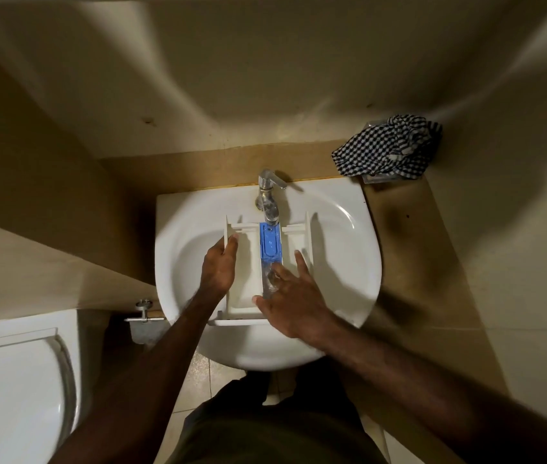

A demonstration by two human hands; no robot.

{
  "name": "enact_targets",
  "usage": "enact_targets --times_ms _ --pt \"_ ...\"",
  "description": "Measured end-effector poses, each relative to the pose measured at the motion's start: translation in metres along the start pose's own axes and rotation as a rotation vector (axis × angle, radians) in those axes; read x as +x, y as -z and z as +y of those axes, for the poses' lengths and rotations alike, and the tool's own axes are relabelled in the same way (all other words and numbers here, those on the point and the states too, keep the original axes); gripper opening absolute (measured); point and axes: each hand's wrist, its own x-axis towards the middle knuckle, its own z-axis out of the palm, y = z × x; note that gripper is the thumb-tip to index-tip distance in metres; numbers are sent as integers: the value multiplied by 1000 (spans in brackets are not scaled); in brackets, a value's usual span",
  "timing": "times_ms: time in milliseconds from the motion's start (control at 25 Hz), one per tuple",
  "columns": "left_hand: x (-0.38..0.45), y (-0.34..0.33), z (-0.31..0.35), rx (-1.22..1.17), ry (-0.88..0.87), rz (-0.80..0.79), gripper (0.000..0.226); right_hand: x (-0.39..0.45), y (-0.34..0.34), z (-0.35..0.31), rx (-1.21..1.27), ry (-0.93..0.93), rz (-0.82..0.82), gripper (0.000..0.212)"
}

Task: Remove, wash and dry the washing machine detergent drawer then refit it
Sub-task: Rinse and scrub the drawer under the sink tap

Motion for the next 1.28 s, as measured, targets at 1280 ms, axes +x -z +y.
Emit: enact_targets --times_ms 1280 --pt "-5 4 1 29 15 1 53 17 -21 -43 580 -411 61 88"
